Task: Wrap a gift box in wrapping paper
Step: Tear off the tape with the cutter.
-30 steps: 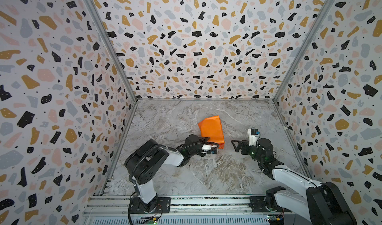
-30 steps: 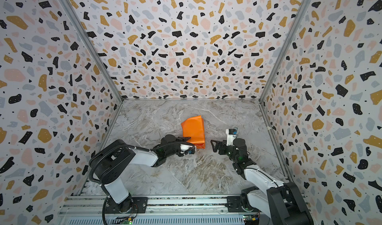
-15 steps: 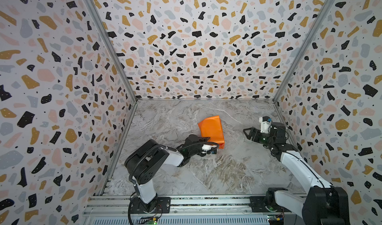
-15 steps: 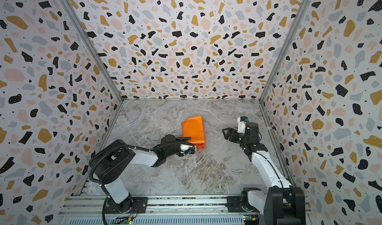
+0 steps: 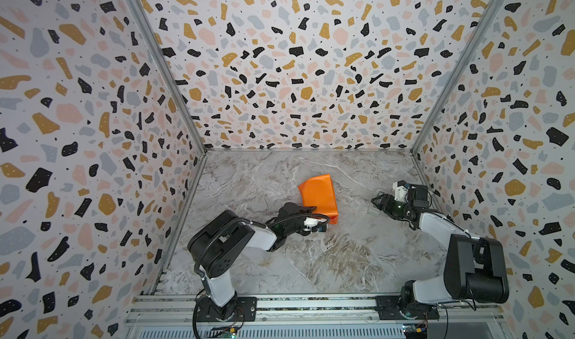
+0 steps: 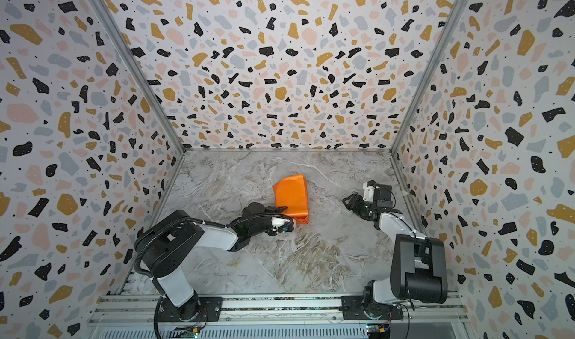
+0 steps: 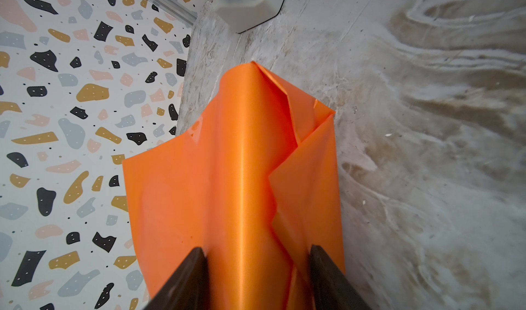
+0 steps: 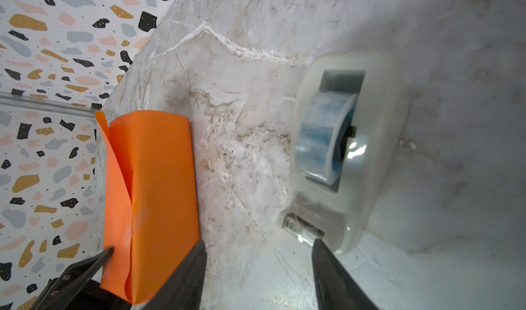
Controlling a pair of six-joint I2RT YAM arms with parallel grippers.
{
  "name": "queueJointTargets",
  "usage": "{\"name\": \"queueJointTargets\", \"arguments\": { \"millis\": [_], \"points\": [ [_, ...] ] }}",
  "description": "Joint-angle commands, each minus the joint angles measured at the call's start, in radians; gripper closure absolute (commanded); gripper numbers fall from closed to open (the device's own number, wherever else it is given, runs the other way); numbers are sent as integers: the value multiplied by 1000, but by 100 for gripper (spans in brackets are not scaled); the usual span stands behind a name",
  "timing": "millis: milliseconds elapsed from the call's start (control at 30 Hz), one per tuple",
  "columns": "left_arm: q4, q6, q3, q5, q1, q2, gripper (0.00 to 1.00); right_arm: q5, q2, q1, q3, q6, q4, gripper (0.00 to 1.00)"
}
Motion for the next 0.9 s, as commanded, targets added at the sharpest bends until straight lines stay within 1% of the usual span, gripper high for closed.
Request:
{"name": "queueJointTargets", "arguments": {
  "millis": [0,133,333,500,867],
  "points": [
    [-77,-7,3,1,6,36,44,24,2,-8,19,17,45,42],
    [-77,-7,3,3,7,35,44,-2,41,-30,24,20,55,44],
    [-80,-7,5,4,6,36,44,-9,52,-56,10,10,66,47],
    [-82,-9,7,6,6,37,44,-38,75,-58,5,16,84,50],
    [-86,-9,10,6,7,36,44,-69,115,-59,-5,30,113,52]
  ]
}}
